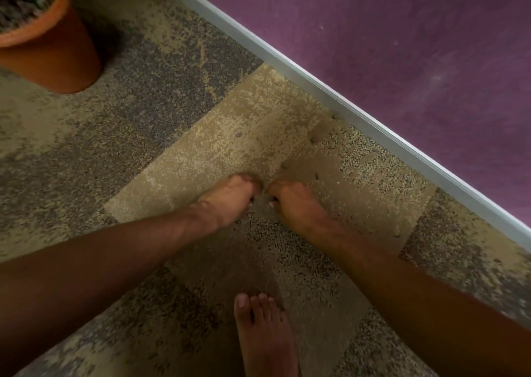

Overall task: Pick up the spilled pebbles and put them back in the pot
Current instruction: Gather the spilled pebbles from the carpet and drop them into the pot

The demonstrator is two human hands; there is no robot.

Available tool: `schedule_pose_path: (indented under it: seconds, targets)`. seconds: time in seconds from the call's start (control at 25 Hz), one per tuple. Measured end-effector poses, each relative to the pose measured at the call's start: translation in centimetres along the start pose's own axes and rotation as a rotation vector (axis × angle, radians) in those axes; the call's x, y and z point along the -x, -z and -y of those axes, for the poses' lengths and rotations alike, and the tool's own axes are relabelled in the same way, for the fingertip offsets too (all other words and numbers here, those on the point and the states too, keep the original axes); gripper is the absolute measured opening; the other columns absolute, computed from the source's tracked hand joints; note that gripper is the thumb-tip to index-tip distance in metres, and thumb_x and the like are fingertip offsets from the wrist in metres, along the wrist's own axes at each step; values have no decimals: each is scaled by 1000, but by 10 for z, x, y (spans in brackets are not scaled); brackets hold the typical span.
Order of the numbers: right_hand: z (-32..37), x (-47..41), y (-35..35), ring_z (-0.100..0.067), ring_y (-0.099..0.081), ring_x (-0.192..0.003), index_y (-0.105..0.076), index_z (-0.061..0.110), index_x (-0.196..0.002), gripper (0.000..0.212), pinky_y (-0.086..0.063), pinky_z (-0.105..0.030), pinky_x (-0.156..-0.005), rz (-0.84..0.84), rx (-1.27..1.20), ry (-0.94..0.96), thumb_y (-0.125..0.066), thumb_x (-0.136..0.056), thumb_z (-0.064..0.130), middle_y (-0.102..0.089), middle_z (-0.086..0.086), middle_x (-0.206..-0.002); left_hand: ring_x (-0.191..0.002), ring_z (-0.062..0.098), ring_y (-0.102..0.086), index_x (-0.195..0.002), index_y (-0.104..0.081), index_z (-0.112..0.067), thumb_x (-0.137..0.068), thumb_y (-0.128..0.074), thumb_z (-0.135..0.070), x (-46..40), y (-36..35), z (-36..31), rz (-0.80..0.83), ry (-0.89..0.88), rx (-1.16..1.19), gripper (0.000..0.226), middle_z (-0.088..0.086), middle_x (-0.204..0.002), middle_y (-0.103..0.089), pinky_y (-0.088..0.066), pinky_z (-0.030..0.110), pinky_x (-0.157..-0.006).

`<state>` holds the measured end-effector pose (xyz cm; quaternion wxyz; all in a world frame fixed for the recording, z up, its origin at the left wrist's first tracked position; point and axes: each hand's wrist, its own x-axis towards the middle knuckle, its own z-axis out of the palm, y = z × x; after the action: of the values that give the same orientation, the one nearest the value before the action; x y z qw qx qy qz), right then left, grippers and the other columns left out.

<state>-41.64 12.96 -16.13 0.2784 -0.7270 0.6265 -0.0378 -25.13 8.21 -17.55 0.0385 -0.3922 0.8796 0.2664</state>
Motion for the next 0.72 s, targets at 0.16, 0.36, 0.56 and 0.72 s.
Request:
schedule_pose_path:
  seconds: [0.16, 0.36, 0.56, 0.72]
  targets:
    - [-20, 8, 15, -16, -65, -91, -72, 17, -100, 17, -46, -21, -86, -228, -216, -174, -64, -87, 10, -74, -2, -101, -80, 2, -56, -90, -66, -19, -85, -67, -8, -14, 12, 6, -40, 27, 62, 13, -7, -96, -62, -52, 22, -82]
    - [-66, 13, 39, -9, -63, -86, -71, 20, -98, 15, -47, -20, -77, -394, -265, -369, -67, -86, 12, -72, 2, -101, -75, 8, -56, -88, -72, -15, -82, -69, -3, -45, 44, 21, -269, 97, 135, 15, -8, -87, -59, -40, 14, -75]
    - [-73, 9, 36, -9, -60, -82, -70, 19, -100, 15, -43, -15, -72, -293, -187, -390, -64, -88, 10, -71, 0, -100, -87, 29, -63, -90, -72, -5, -80, -63, 3, -80, 58, 41, -340, 208, 106, 16, 18, -98, -67, -49, 31, -87]
    - [-71, 7, 38, -14, -60, -86, -68, 18, -106, 19, -48, -24, -80, -188, -89, -334, -59, -92, 10, -68, -4, -103, -90, 35, -64, -86, -69, -6, -81, -59, 1, -90, 54, 48, -237, 206, 6, 13, 21, -96, -68, -51, 40, -83]
